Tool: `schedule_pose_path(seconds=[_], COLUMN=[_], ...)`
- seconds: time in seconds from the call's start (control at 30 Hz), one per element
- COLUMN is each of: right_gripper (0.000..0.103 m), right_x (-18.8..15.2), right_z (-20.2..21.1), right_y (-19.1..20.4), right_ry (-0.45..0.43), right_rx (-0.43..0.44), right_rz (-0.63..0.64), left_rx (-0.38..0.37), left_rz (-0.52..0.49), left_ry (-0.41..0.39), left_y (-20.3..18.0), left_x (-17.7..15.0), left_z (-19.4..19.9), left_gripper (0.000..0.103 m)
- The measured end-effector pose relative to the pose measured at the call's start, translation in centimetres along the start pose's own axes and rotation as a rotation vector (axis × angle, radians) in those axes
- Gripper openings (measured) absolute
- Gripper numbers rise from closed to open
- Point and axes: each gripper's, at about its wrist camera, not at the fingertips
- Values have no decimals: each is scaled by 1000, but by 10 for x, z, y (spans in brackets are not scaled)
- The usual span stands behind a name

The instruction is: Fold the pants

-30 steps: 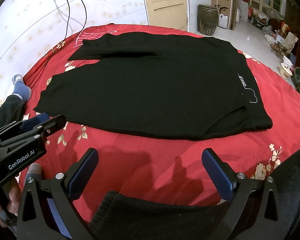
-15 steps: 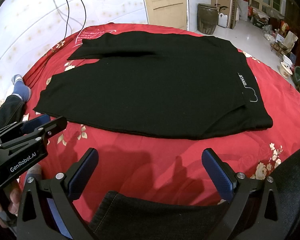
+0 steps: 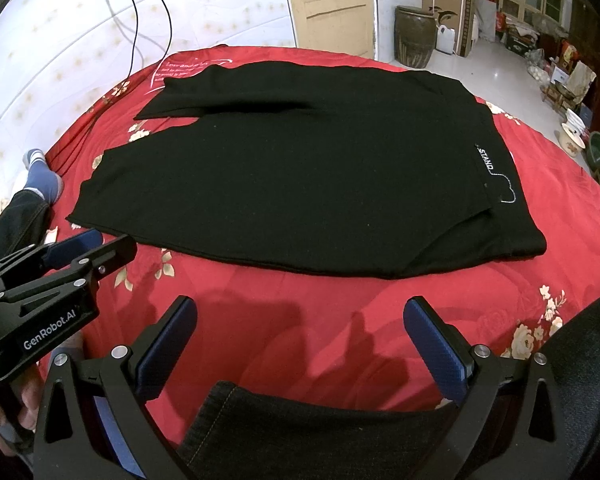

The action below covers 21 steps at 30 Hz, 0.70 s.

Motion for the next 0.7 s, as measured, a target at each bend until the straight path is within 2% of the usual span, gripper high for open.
schedule_pose_path(seconds=[0.7], right_gripper=[103], right_x=[4], right_z=[12], right_y=[1], right_ry=[13], right_rx=[2], right_rz=[21], left_rx=[-33], left_rz=[26], left_ry=[-6], left_y=[5], left_x=[0], left_z=[5], left_gripper=[48])
Point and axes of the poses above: each gripper's, at about its wrist camera, not at the fingertips, and z roughly against the way its jaws point, y to its left, x to its top, and after that the axes turned 12 degrees about -x, right-handed
